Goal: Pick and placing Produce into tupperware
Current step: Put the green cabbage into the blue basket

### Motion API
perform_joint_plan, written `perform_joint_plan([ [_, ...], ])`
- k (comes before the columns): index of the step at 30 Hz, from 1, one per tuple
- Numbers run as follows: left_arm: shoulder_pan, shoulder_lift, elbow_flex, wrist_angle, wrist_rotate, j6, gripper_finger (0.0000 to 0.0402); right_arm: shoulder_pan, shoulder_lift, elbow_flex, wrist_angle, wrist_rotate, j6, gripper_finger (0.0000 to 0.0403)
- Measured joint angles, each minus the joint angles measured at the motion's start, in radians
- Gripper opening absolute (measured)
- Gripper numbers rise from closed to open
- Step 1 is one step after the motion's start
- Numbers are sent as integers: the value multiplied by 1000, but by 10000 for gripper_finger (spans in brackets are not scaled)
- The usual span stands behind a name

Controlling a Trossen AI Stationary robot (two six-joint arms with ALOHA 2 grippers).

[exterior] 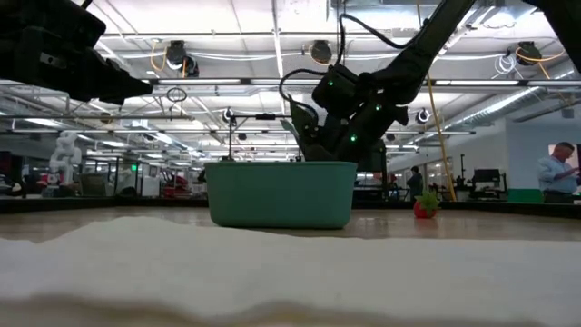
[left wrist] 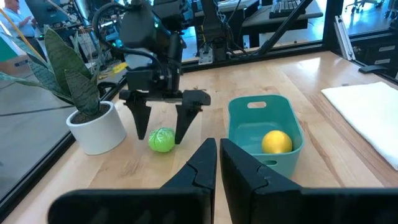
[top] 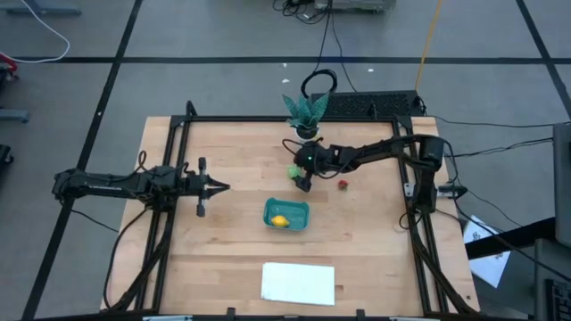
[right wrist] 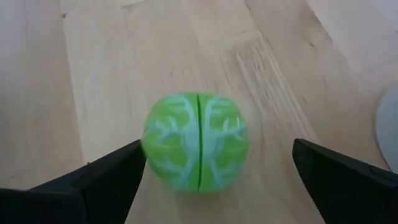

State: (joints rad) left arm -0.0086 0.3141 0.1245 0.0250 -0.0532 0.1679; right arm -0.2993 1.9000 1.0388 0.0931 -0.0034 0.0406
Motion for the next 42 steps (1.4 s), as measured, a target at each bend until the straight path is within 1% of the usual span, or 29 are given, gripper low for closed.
perform_joint_plan([
  [12,0,0,0,0,0,3,26,0,18,1,32,2,-1,395],
  [15,0,0,0,-1,0,3,26,0,18,1,43,2,-1,388],
  [19,0,0,0,-5,0,2,26,0,18,1,43,2,-3,356],
  [28,0,0,0,-7,0,-1,26,0,18,1,45,0,-26,256],
  [32,0,0,0,-7,0,-6,26,0,18,2,61,-1,-30,222],
  [35,0,0,0,-7,0,-6,26,0,18,4,58,-1,-34,219],
  [39,0,0,0,-8,0,-7,26,5,17,35,28,-8,-35,236],
  [42,0,0,0,-8,0,-9,26,14,17,73,-10,-52,-37,238],
])
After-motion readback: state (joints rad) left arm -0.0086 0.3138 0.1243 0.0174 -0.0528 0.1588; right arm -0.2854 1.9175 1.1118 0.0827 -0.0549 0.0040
